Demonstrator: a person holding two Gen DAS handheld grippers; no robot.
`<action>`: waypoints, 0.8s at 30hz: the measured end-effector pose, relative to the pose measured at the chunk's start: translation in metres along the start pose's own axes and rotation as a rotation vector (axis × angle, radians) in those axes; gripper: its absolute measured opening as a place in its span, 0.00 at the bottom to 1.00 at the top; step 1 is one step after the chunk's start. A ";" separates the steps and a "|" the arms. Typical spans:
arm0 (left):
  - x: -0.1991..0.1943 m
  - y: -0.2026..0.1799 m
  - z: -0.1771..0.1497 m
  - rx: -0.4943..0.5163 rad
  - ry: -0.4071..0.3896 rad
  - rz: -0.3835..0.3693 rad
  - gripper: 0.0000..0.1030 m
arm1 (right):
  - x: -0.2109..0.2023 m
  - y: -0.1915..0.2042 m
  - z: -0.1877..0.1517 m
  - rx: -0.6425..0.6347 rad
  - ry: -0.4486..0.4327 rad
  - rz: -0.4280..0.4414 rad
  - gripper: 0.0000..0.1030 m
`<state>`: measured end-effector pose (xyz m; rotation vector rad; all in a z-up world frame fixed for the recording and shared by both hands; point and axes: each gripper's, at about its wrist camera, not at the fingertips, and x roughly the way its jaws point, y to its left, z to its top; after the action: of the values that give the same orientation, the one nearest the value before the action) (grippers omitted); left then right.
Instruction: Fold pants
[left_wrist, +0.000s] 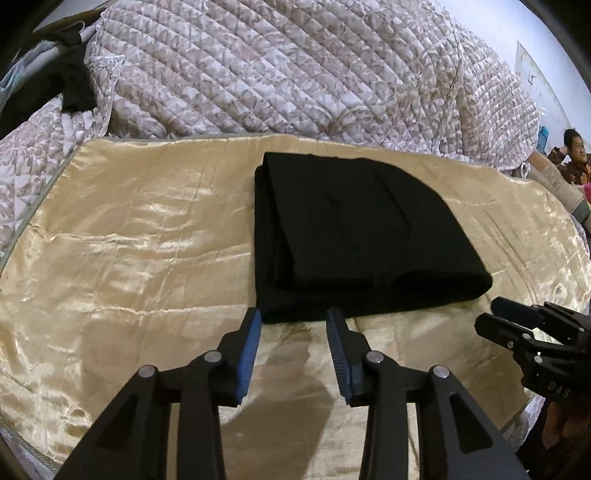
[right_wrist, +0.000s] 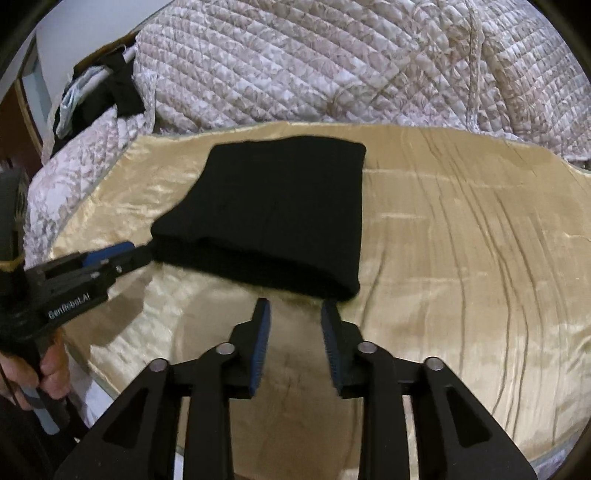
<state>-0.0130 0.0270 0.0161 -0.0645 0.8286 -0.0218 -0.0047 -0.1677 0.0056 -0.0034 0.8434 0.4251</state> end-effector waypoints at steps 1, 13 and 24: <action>0.002 0.001 -0.001 0.002 0.005 0.008 0.41 | 0.002 0.000 -0.002 -0.002 0.006 -0.012 0.40; 0.015 0.004 -0.010 0.011 0.036 0.030 0.57 | 0.013 -0.005 -0.004 -0.017 0.035 -0.055 0.43; 0.016 0.004 -0.012 0.029 0.038 0.033 0.60 | 0.015 -0.007 -0.005 -0.020 0.034 -0.044 0.46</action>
<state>-0.0105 0.0301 -0.0040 -0.0238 0.8669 -0.0042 0.0035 -0.1694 -0.0096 -0.0477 0.8709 0.3935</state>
